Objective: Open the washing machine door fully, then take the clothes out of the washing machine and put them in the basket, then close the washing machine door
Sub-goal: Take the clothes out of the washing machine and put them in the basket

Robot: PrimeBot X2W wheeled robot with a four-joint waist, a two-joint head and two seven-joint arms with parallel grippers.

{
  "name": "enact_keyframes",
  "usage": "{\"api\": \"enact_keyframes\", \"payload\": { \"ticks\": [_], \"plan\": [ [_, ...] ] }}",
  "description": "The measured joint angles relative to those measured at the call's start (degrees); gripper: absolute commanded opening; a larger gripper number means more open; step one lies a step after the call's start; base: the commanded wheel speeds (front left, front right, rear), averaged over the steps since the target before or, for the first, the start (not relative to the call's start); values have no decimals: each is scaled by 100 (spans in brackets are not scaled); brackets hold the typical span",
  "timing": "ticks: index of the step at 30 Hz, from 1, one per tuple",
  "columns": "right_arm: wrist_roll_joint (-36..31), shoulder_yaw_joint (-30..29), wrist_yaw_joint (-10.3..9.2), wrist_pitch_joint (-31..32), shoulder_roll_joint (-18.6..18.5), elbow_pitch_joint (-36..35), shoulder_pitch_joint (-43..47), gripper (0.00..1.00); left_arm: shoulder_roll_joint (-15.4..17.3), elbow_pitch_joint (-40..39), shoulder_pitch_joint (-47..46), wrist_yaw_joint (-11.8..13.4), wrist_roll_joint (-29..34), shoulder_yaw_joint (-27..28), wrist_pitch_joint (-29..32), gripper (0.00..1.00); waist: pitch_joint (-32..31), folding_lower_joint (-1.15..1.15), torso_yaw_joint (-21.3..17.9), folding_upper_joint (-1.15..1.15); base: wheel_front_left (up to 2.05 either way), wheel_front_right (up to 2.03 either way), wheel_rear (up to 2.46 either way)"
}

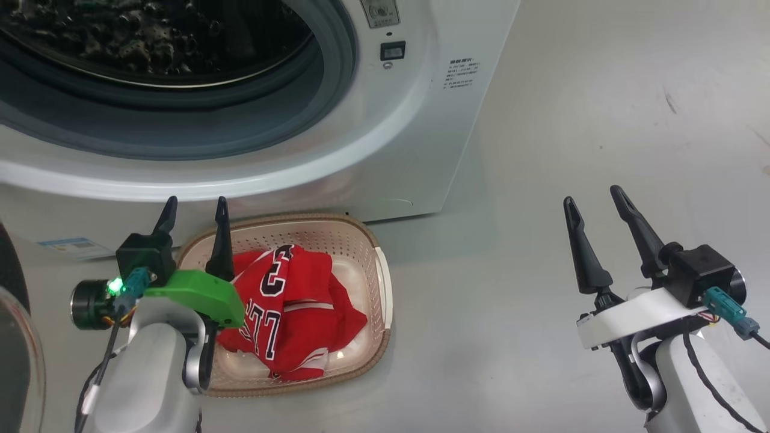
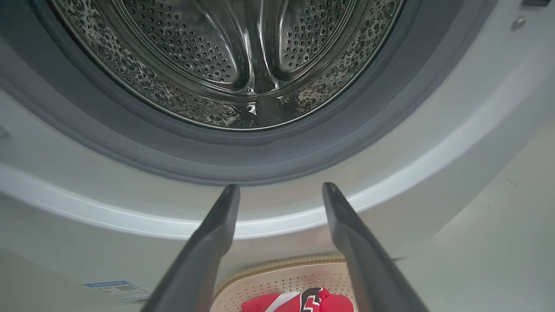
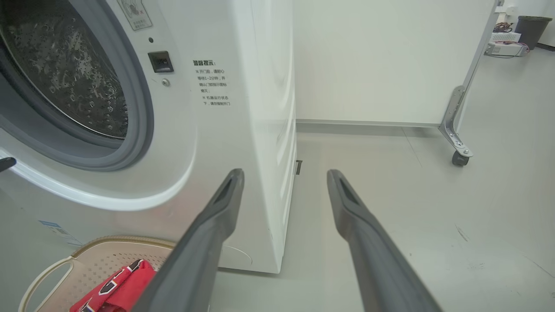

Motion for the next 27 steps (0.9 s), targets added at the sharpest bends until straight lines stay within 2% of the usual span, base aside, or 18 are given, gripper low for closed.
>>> {"api": "enact_keyframes", "payload": {
  "ticks": [15,27],
  "plan": [
    [-23,30,-105,-41,14,133,611,100,122,-1101,1348,165,267,86,1,100,-1082,0,209,0,0,0,0],
    [-23,80,-211,-7,43,78,976,100,186,-1719,2135,204,452,22,1,100,-1644,0,302,0,0,0,0]
  ]
}}
